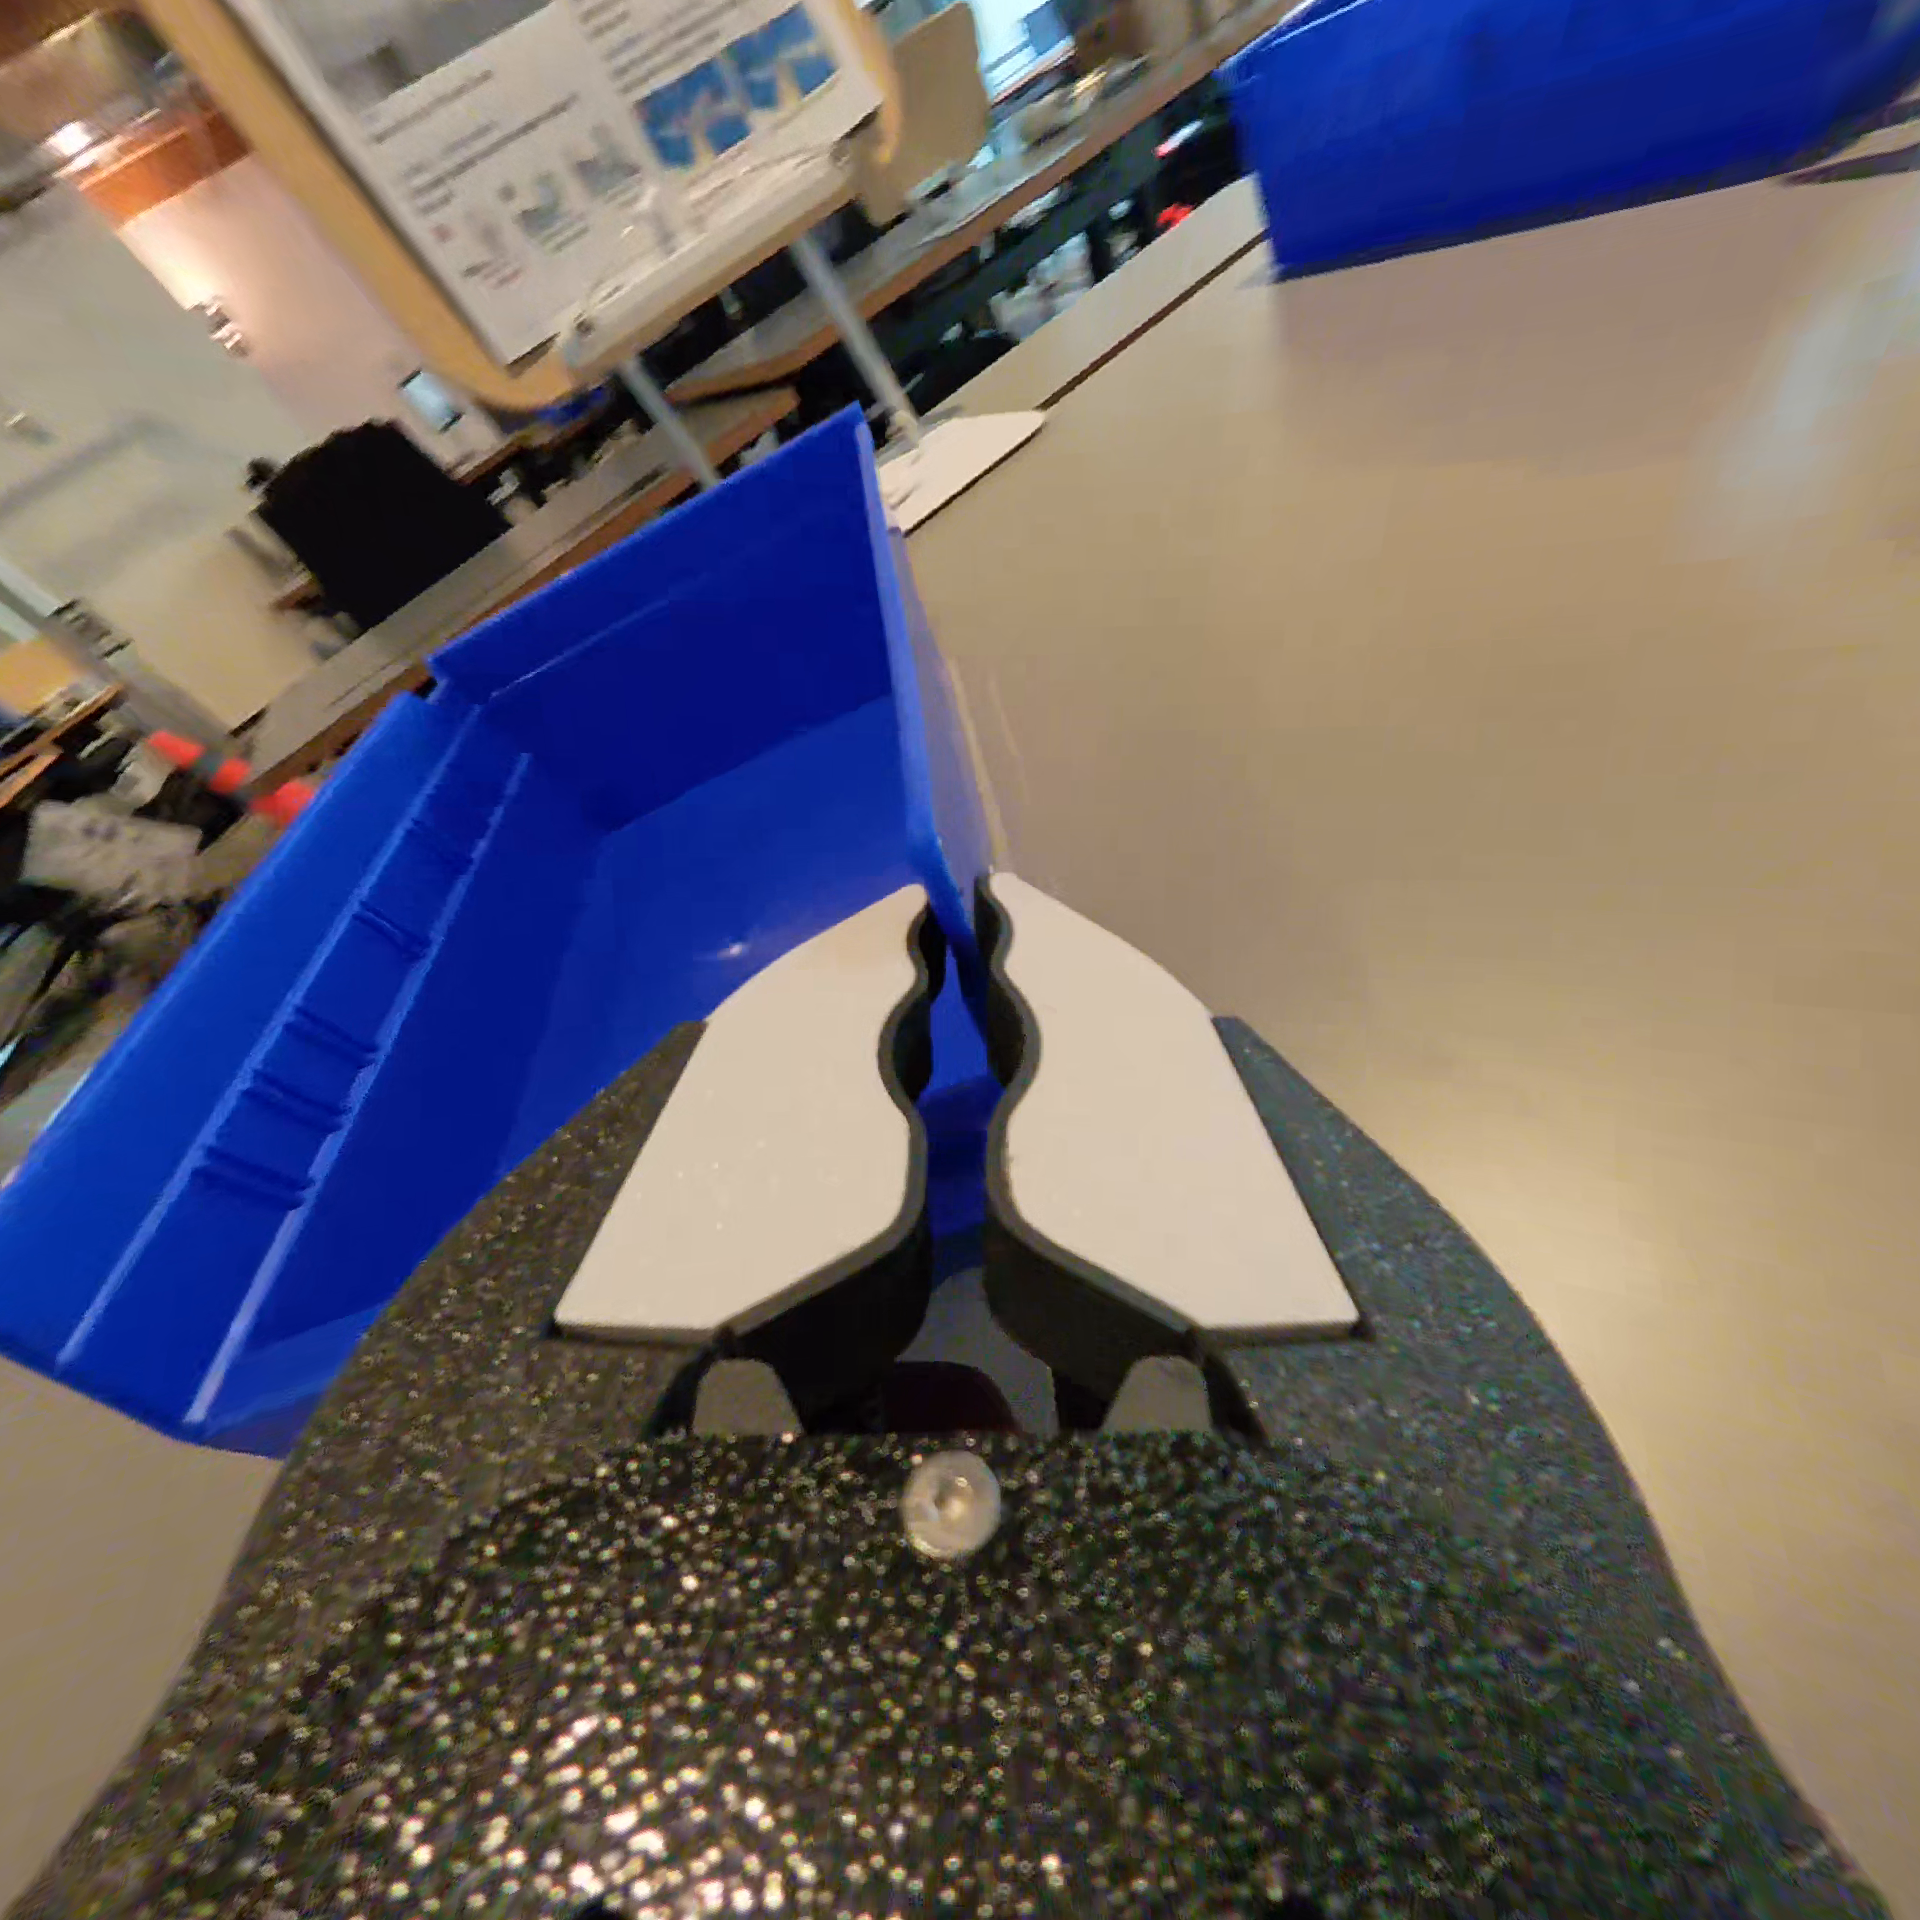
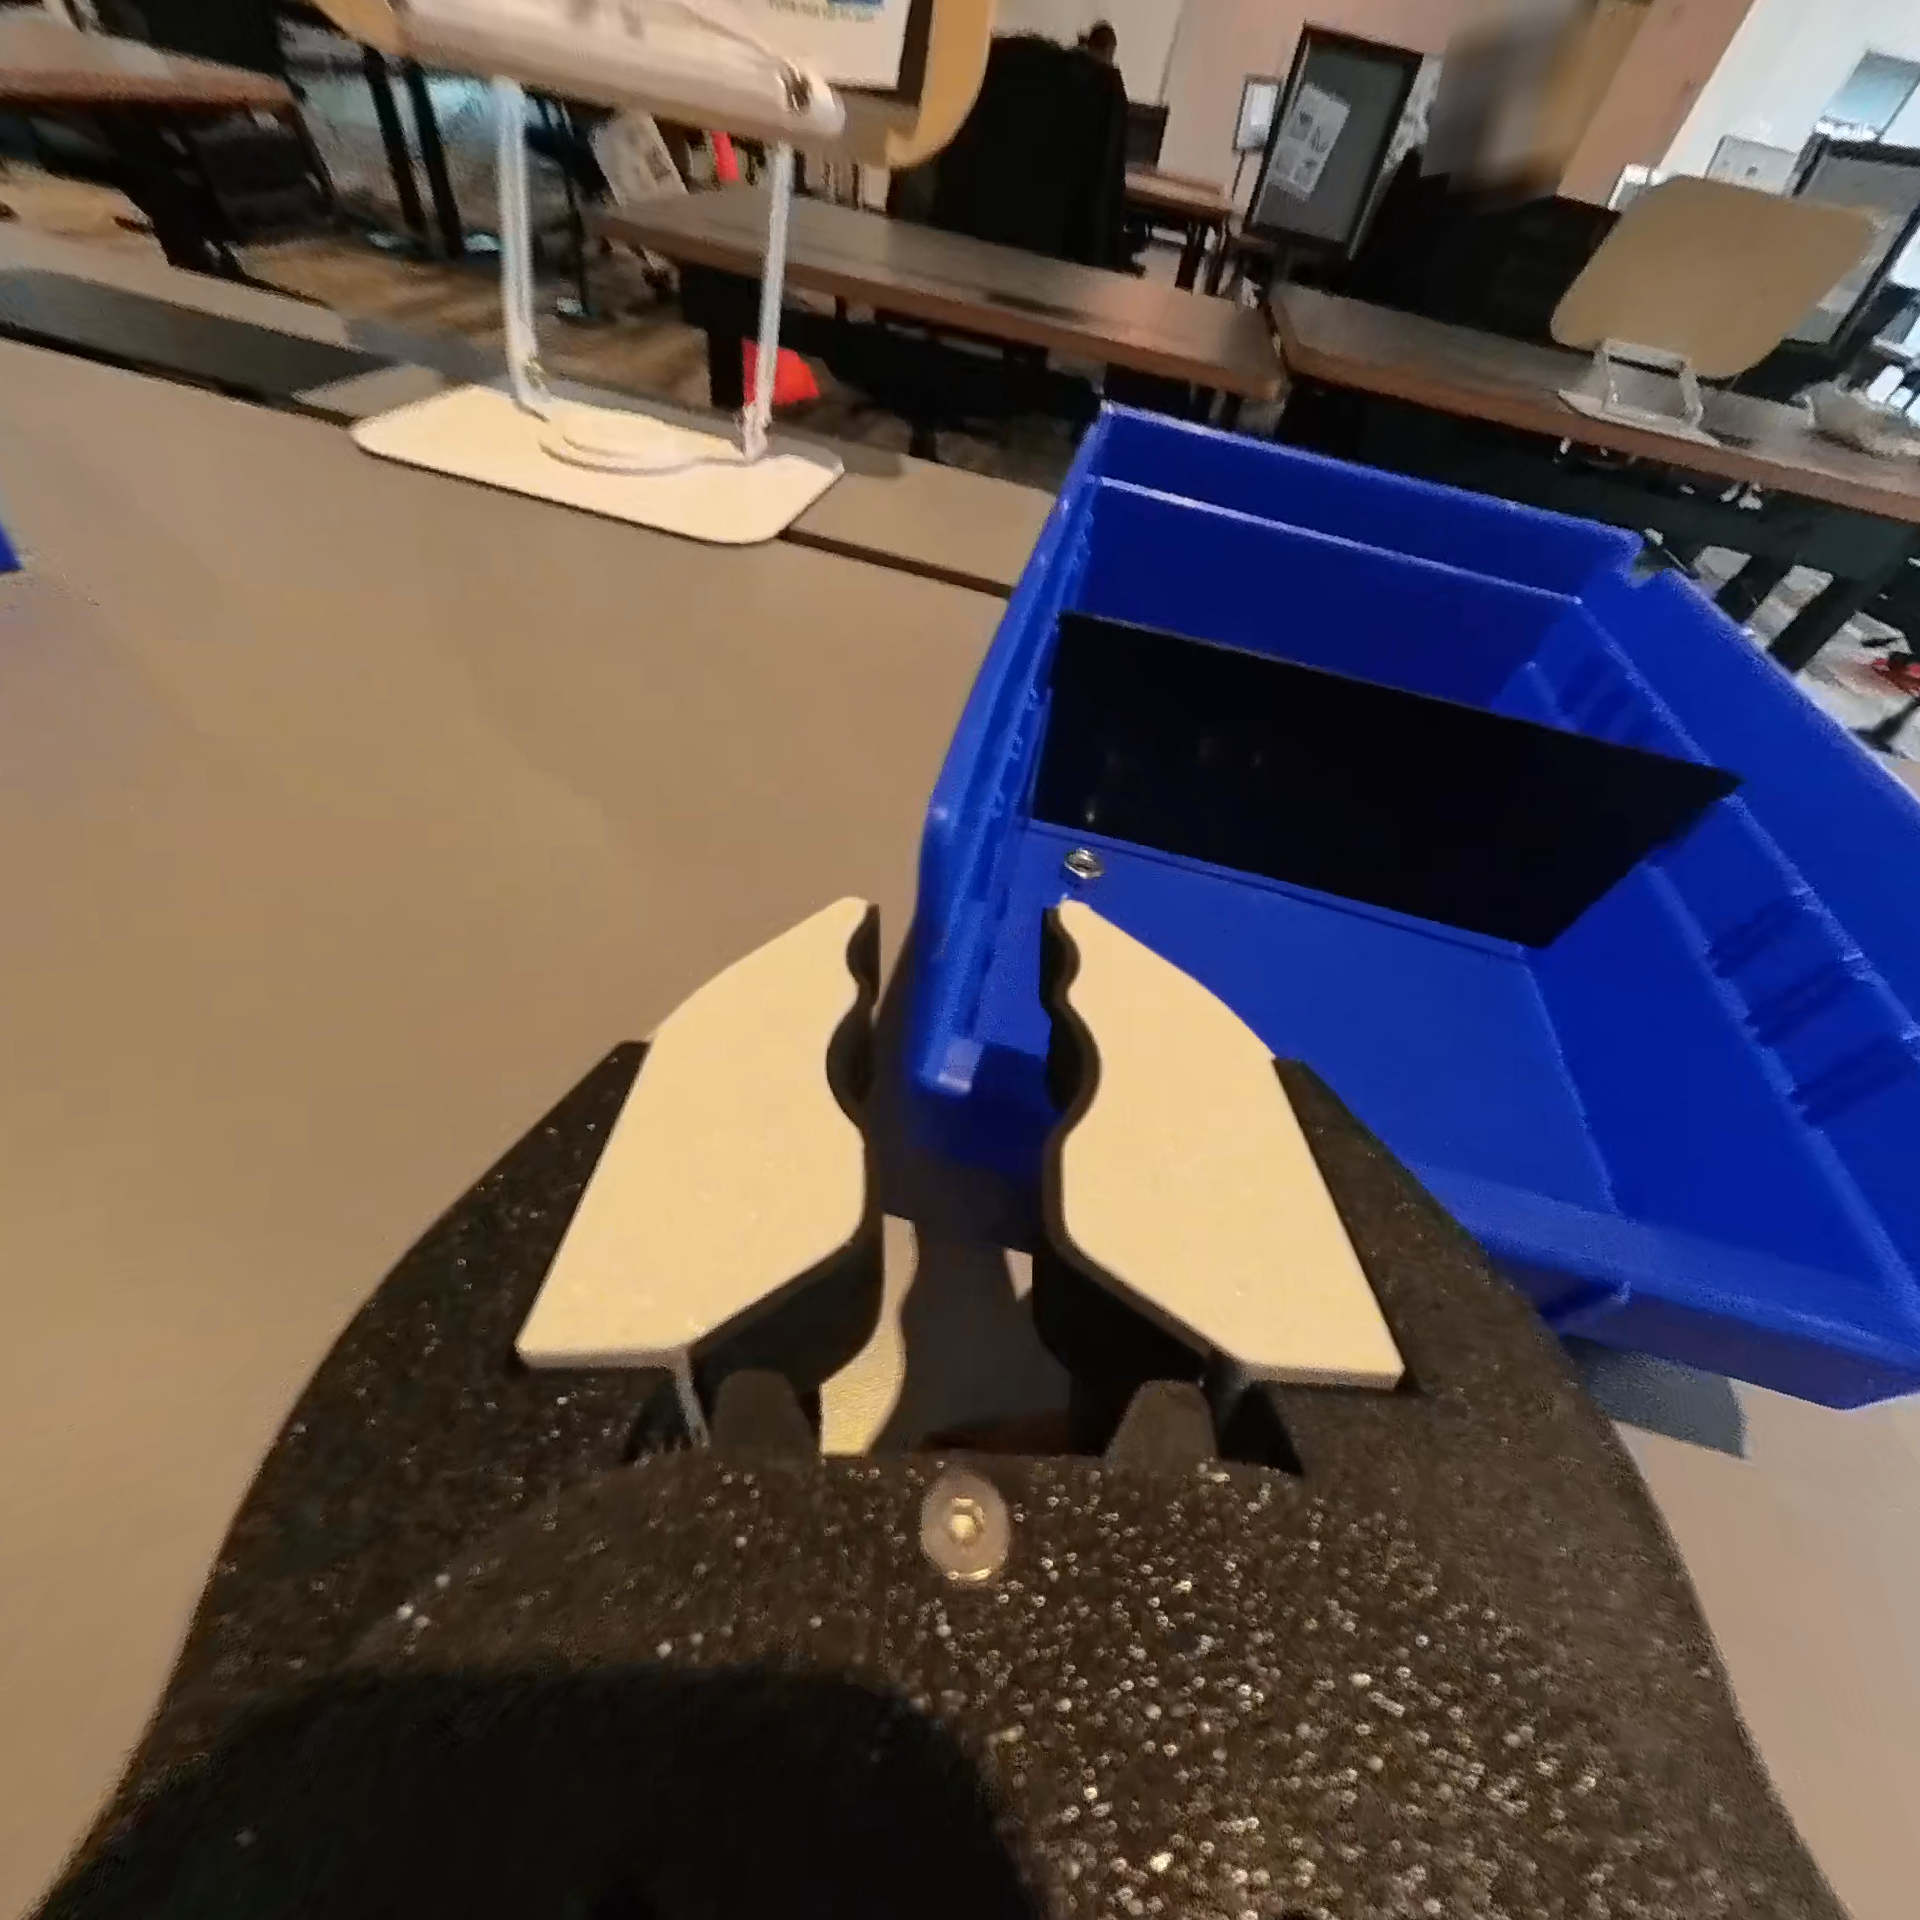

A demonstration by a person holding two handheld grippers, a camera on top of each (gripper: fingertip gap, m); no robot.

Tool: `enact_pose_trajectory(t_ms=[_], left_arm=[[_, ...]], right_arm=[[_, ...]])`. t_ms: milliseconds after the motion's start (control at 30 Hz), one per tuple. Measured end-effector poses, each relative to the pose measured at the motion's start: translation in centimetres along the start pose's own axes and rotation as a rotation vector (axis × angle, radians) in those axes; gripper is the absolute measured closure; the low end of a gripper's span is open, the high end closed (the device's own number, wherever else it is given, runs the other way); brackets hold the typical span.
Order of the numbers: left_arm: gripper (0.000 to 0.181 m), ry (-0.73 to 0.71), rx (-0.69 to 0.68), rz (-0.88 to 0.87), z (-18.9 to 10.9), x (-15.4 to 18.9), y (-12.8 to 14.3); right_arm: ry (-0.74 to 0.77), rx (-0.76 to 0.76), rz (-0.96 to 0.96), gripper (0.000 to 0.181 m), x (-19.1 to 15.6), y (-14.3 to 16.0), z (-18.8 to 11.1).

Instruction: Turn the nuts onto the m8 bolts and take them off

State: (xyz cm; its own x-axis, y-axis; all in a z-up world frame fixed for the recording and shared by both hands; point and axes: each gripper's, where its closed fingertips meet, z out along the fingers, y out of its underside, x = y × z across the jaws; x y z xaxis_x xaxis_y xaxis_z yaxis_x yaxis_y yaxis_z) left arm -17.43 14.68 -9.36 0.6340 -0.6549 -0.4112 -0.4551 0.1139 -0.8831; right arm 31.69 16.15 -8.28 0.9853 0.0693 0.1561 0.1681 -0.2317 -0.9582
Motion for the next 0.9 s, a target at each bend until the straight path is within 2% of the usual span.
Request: enact_pose_trajectory(t_ms=[200, 333, 567, 900], left_arm=[[0.177, 0.182, 0.111, 0.058, -1.1, 3.5, -1.6], [0.177, 0.302, 0.171, 0.098, -1.7, 5.8, -2.5], [0.177, 0.508, 0.239, 0.116, -3.1, 9.5, -3.7], [0.177, 0.759, 0.31, 0.113, -5.6, 13.3, -5.0]], right_arm=[[0.0, -0.091, -0.036, 0.172, -0.2, 0.3, 1.1], [0.015, -0.147, -0.142, 0.172, -0.4, 0.2, 1.8], [-0.19, -0.134, -0.175, 0.168, -2.6, -0.4, 2.8], [-0.445, -0.044, -0.267, 0.168, -6.5, -0.7, 1.3]])
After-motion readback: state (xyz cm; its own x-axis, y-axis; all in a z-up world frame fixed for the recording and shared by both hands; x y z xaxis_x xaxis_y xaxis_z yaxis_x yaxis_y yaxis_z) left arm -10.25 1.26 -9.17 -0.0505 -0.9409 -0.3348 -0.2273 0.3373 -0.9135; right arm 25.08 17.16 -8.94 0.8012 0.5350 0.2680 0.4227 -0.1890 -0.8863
